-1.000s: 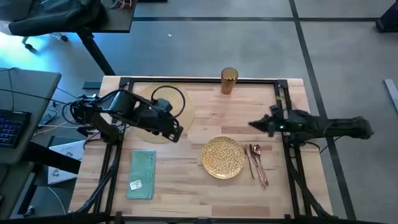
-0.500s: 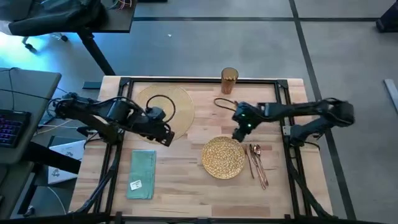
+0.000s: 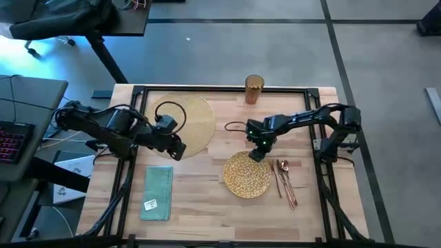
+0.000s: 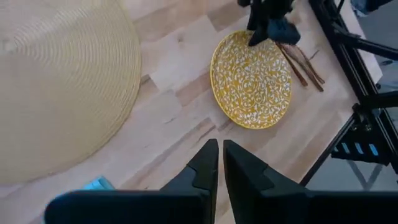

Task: Set table place
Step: Move the yellow plate to the top right of the table

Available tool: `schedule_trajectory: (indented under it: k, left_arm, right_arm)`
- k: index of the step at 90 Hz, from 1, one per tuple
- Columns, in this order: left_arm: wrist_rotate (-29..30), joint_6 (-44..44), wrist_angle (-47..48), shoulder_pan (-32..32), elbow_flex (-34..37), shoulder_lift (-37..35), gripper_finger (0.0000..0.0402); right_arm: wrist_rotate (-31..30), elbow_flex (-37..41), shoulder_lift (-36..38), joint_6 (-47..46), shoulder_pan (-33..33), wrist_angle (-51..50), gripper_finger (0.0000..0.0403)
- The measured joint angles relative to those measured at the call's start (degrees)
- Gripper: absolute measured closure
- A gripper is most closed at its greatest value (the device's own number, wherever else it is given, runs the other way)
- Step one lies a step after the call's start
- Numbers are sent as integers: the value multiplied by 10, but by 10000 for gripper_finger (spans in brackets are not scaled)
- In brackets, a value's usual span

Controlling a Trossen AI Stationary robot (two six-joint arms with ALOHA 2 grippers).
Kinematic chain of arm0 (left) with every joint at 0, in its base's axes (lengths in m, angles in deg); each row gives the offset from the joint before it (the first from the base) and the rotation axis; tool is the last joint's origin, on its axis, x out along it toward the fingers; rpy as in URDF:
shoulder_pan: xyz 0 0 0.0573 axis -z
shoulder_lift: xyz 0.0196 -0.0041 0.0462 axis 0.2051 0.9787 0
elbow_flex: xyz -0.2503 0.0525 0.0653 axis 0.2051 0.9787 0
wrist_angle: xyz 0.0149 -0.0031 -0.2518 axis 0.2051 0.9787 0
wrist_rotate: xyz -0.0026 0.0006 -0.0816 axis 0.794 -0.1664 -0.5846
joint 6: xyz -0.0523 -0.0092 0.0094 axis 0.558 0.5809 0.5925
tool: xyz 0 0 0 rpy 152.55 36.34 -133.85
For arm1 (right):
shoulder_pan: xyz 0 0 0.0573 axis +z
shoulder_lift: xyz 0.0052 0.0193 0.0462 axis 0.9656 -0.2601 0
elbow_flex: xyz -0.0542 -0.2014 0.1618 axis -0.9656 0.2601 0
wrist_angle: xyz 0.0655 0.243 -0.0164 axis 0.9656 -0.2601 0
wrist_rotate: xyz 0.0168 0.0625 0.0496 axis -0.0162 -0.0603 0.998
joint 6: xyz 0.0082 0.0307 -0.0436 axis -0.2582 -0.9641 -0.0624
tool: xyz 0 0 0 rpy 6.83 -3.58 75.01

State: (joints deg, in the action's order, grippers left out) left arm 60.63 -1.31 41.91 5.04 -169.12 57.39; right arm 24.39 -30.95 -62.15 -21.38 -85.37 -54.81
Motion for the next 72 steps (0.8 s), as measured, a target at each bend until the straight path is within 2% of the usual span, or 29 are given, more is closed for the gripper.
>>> schedule_trajectory:
  k: [8,14,18,48,72]
  left_arm:
    - [3,-10,3,0,0,-6,392]
    - [10,-17,4,0,0,-12,392]
    - [15,-24,5,0,0,-15,392]
    - [32,-42,9,0,-1,-31,392]
    - [31,-41,12,0,-1,-31,392]
  right_arm:
    - [3,1,-3,-15,6,2,339]
    - [24,2,-1,-29,6,7,376]
    - [36,2,0,-40,4,13,387]
    - [35,3,34,-121,-70,56,402]
    - [9,4,64,-121,-174,-13,403]
